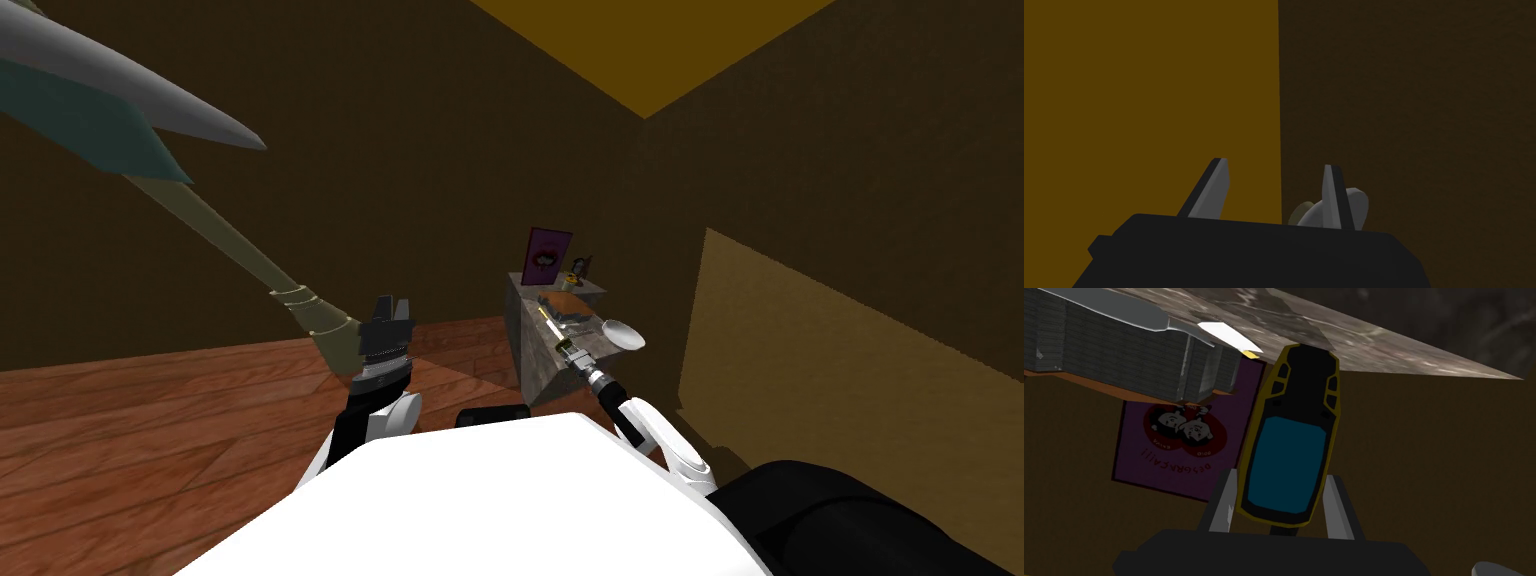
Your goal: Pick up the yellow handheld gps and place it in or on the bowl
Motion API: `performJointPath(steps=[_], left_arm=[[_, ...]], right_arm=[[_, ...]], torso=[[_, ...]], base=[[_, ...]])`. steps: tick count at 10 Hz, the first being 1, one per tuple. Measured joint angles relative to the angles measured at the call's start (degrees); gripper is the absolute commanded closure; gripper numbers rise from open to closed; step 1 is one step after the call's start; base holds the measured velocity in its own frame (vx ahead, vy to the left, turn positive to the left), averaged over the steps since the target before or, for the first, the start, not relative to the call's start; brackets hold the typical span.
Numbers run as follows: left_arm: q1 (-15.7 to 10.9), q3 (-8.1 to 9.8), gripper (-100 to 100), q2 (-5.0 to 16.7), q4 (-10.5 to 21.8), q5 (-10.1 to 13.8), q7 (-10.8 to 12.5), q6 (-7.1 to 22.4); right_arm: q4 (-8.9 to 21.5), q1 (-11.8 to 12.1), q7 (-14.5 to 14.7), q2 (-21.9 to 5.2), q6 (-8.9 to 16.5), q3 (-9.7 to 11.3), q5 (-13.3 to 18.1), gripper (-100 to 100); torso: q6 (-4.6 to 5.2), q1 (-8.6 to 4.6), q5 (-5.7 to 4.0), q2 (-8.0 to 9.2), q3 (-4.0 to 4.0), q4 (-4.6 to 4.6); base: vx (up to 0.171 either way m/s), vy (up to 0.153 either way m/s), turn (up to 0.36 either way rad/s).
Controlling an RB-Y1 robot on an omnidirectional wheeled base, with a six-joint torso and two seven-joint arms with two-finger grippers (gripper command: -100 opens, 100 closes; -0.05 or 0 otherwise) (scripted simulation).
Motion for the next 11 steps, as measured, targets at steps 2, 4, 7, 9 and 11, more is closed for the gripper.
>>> performJointPath(steps=[2,4,7,9,11], left_arm=[[0.00,0.00,0,0.00,0.00,0.00,0.00,0.00],[0.00,0.00,0,0.00,0.00,0.00,0.00,0.00],[0.00,0.00,0,0.00,0.00,0.00,0.00,0.00],[0.01,0.01,0,0.01,0.00,0.00,0.00,0.00],[0.02,0.01,0,0.01,0.00,0.00,0.00,0.00]], right_arm=[[-0.14,-0.15,-0.34,-0.23,0.80,0.94,0.75,100],[-0.27,-0.25,-0.82,-0.49,1.63,1.70,1.39,100],[-0.49,-0.41,-1.94,-1.25,3.24,2.59,2.14,100],[-0.44,-0.42,-3.14,-2.23,4.28,2.38,2.13,100],[-0.03,-0.34,-4.96,-3.99,5.41,1.15,1.43,100]], torso=[[0.13,-0.20,-0.16,0.08,-0.03,-0.14],[0.18,-0.35,-0.25,0.08,-0.07,-0.22],[0.16,-0.42,-0.27,0.01,-0.11,-0.24],[0.17,-0.64,-0.30,-0.12,-0.17,-0.24],[0.18,-0.82,-0.32,-0.58,-0.40,-0.29]], base=[[-0.228,-0.068,0.011],[-0.219,-0.084,0.017],[-0.206,-0.089,0.046],[-0.161,-0.135,0.114],[-0.022,-0.149,0.121]])
